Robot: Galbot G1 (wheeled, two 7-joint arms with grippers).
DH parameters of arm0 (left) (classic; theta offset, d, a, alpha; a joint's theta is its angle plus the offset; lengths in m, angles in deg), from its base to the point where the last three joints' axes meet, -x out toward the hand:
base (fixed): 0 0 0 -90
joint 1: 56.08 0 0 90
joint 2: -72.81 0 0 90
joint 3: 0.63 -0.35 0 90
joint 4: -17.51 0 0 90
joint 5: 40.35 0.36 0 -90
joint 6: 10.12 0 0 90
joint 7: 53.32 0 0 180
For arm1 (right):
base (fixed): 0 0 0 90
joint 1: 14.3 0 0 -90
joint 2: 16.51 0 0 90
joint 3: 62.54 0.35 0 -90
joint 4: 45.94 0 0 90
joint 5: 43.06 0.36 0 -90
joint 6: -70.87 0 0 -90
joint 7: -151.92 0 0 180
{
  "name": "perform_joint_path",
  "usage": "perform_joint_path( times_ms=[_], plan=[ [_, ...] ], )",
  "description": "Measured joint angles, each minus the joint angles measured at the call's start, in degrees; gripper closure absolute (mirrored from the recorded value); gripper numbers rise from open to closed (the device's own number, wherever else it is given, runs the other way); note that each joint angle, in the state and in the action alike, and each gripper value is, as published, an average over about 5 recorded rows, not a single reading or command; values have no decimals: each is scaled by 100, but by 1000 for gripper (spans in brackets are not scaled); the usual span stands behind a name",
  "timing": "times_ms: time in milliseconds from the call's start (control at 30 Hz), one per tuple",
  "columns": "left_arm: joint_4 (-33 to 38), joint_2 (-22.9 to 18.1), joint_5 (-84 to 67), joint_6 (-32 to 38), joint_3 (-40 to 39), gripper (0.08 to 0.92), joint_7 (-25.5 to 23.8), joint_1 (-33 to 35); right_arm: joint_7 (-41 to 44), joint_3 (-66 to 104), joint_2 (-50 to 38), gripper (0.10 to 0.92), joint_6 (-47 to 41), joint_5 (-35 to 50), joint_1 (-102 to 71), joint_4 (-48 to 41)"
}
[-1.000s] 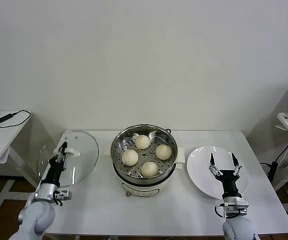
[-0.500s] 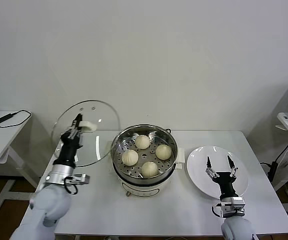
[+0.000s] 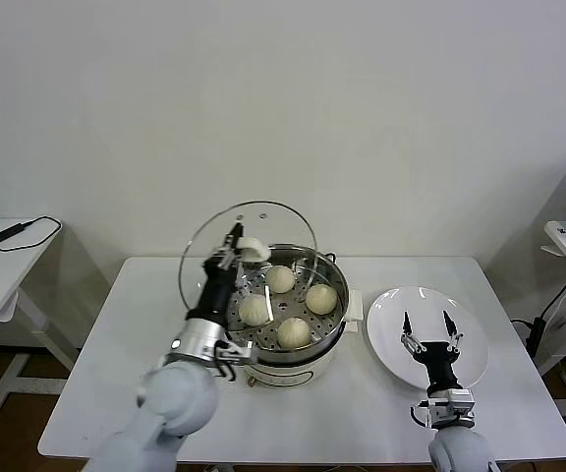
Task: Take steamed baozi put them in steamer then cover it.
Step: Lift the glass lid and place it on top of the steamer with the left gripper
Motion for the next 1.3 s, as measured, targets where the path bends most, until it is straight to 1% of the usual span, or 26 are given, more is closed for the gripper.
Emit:
perform_joint_path(
  times_ms=[200, 467, 867, 1300],
  plan=[
    [-206, -197, 348, -281, -460, 803, -345, -295, 0, 6, 63, 203, 1, -26, 23, -69],
    [-529, -424, 738, -496, -859, 803, -657, -533, 0, 29, 69, 203, -17, -30, 54, -98],
    [-958, -704, 1230, -640, -1044, 803, -999, -653, 1, 128, 75, 203, 1, -36, -10, -99],
    [-1260, -780, 1492, -638, -1065, 803, -1222, -694, 7, 127, 98, 203, 16, -37, 28, -149]
  ],
)
